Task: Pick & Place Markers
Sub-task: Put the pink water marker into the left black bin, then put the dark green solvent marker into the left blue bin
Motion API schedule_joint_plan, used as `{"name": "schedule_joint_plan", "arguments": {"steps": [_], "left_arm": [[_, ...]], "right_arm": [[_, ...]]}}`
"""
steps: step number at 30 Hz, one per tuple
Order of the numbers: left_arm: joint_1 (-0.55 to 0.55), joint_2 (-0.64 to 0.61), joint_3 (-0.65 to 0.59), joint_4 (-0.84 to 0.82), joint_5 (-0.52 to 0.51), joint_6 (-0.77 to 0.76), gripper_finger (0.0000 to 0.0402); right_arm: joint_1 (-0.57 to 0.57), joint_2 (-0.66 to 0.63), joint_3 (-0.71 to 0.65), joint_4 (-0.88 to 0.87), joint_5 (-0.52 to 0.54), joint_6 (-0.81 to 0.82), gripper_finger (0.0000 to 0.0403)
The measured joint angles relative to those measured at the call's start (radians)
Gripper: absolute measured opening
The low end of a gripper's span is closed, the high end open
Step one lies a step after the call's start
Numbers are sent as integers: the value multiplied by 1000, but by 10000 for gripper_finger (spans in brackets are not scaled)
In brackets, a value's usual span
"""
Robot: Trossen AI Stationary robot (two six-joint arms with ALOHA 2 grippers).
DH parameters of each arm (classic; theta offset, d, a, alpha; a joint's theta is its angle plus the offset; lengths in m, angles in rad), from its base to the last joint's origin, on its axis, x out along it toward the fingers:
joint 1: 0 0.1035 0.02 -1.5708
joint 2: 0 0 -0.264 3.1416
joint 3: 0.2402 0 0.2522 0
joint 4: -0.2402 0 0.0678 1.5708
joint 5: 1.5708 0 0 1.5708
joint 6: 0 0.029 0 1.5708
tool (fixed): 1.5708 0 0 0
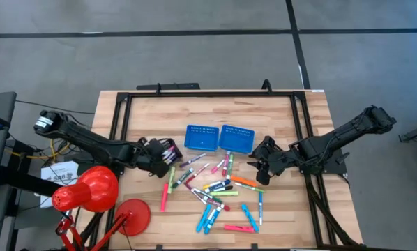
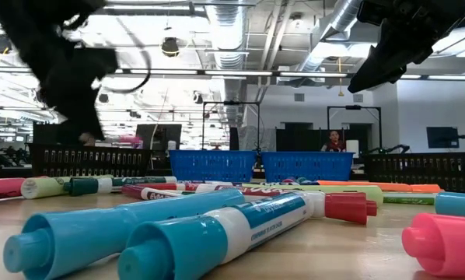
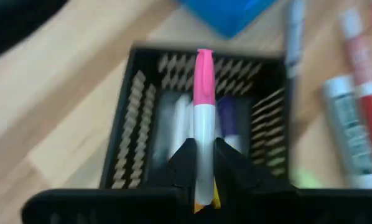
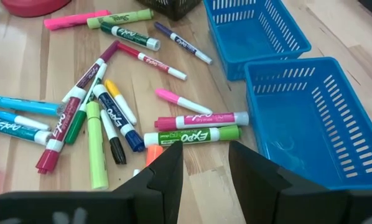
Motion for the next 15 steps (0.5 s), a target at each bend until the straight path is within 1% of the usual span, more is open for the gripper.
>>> {"name": "schedule_joint_plan", "arguments": {"steps": [3,6,11,15], "left_arm": [[0,-5,-63,3,25,-56,43],[0,-5,-95,10,40,-65,58],[0,-5,-99,39,39,-58,86],[0,-5,-89,55,39,-53,99]], "right_arm": [[0,0,0,0,0,0,118],[0,0,0,3,0,0,118],[0,0,0,4,0,0,118],[0,0,0,4,0,0,118]]}}
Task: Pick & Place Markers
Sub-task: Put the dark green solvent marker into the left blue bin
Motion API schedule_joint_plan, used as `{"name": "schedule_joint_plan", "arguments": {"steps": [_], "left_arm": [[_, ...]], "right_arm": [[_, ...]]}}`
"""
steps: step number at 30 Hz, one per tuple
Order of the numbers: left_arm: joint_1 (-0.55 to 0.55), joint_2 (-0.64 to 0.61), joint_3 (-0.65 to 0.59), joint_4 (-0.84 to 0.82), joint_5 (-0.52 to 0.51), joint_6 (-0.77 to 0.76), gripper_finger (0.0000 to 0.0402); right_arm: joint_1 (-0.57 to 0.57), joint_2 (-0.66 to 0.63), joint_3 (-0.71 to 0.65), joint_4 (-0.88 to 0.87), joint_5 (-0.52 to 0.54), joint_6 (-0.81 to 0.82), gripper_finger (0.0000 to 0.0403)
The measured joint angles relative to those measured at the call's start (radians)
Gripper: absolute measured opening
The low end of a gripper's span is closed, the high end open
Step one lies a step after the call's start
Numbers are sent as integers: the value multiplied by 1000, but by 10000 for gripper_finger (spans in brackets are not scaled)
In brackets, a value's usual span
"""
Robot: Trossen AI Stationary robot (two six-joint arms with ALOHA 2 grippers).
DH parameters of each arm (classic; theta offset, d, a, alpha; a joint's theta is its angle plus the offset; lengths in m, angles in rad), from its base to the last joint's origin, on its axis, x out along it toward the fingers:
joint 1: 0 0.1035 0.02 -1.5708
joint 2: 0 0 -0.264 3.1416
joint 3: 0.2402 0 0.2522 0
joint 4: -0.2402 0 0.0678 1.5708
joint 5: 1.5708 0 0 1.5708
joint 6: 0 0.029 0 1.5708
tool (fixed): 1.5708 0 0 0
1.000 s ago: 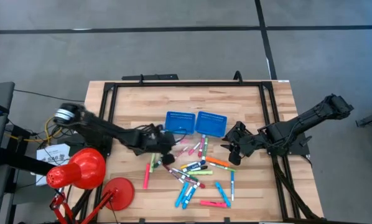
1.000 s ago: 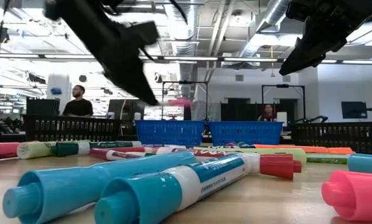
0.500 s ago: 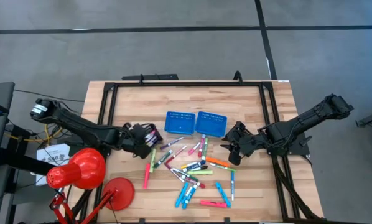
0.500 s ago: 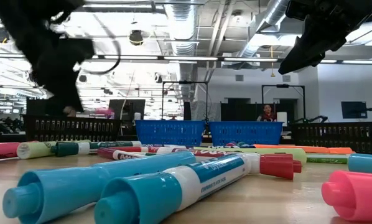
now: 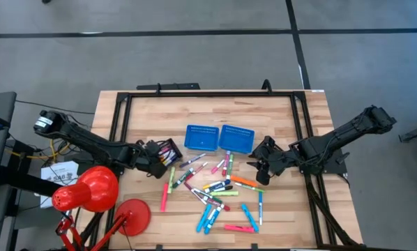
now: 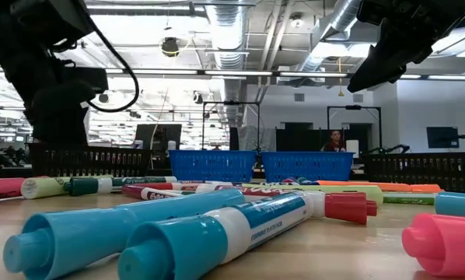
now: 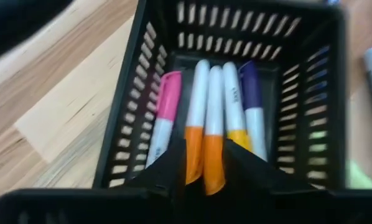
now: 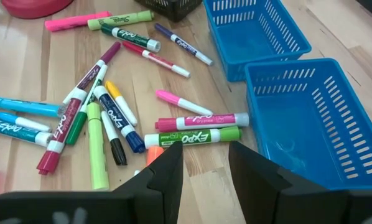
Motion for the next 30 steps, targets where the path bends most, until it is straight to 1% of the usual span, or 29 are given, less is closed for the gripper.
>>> {"name": "schedule_joint_plan", "arguments": {"steps": [4,9,13,17,20,25,28,30], "left_arm": [[0,0,45,30,13,3,100],[-12,0,103,101,75,80,91],[-43,0,111,174,121,100,91],[-89,36,111,216,126,102,92],[-110,100,111,295,126,142,92],[-117,226,111,538,127,297,92],[-109,274,111,662,127,384,92],[-106,293,111,712,127,421,92]], "right_arm": [[0,0,0,0,0,0,118],[0,0,0,0,0,0,118],[0,0,0,0,0,0,118],[0,0,0,1,0,0,118],[0,0,0,4,0,0,118],[0,0,0,17,1,0,118],[0,0,0,24,1,0,118],[0,0,0,24,1,0,118]]}}
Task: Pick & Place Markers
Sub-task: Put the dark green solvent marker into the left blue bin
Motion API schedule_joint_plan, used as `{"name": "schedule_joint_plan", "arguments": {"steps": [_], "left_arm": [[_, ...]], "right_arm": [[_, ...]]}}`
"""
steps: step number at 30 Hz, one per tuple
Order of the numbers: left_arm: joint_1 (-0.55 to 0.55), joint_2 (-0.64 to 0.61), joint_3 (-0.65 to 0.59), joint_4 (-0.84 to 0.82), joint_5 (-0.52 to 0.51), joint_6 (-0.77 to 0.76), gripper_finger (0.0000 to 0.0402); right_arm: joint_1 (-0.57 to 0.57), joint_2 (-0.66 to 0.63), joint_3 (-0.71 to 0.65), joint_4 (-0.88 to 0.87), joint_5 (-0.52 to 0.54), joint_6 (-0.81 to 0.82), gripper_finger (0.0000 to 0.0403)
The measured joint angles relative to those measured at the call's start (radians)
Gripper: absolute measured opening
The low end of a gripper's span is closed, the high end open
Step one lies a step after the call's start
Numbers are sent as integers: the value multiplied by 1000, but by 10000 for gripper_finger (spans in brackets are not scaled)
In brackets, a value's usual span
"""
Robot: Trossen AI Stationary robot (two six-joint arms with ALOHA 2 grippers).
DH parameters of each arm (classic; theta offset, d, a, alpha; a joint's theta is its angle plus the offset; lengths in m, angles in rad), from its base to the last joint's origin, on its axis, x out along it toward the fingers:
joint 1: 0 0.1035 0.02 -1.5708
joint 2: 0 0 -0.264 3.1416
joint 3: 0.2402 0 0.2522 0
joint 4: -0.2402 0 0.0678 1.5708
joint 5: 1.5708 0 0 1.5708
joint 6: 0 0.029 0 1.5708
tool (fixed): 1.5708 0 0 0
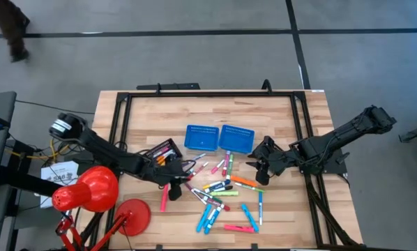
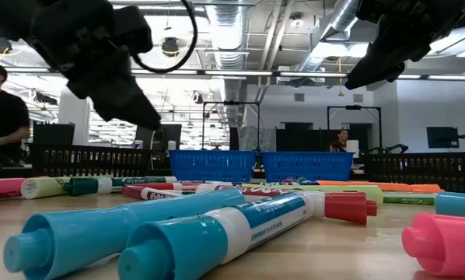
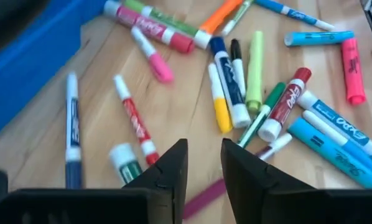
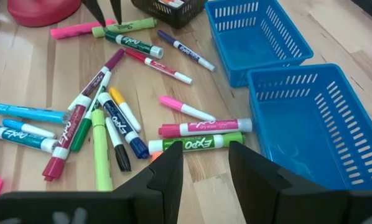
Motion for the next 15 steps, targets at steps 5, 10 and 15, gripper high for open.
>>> {"name": "schedule_joint_plan", "arguments": {"steps": [5,10,15], "left_arm": [[-1,29,0,45,48,91,93],[0,75,0,146,79,225,93],[-1,144,0,249,136,340,107]], "right_arm": [[0,0,0,0,0,0,118],[0,0,0,0,2,0,118],[0,0,0,0,2,0,118]]}}
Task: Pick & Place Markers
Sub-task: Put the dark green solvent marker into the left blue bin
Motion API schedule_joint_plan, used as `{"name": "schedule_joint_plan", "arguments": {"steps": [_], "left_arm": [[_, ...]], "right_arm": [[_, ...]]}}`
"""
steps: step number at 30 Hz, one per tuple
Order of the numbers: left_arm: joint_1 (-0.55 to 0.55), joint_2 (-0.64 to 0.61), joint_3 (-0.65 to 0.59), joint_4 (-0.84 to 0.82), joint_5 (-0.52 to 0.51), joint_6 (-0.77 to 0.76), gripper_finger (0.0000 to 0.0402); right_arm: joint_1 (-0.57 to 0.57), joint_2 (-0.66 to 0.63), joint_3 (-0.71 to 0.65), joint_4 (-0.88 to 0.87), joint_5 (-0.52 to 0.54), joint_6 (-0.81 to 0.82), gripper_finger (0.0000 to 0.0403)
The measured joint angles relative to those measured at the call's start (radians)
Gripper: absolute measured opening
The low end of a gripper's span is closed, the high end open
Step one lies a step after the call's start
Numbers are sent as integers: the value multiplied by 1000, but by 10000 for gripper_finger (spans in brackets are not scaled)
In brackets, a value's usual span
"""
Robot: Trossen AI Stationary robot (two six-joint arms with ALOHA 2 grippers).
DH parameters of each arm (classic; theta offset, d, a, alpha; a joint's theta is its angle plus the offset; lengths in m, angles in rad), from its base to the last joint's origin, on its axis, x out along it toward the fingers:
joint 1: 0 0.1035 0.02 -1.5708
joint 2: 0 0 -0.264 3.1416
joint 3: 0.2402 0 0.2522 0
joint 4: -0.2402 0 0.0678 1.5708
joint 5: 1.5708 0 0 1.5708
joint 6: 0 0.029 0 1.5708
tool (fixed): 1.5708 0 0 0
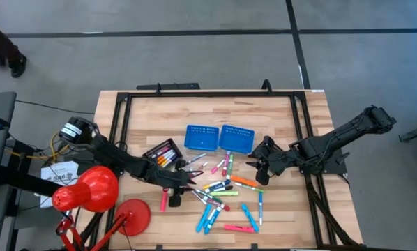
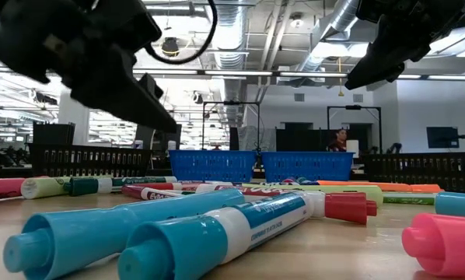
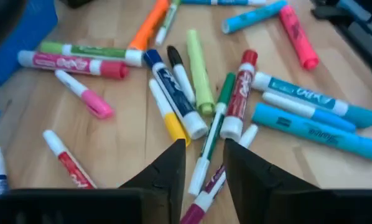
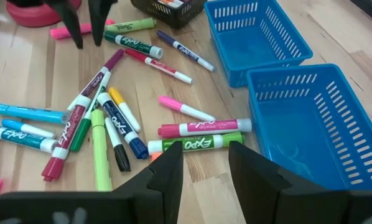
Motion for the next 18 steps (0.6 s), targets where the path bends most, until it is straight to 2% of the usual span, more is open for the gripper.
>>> {"name": "schedule_joint_plan", "arguments": {"steps": [8,13,18], "left_arm": [[0,76,0,62,10,3,172],[0,78,0,161,16,64,182],[28,78,0,177,15,80,182]], "right_arm": [[0,0,0,0,0,0,118],[0,12,0,15,1,0,118],[0,82,0,85,-1,-14,118]]}}
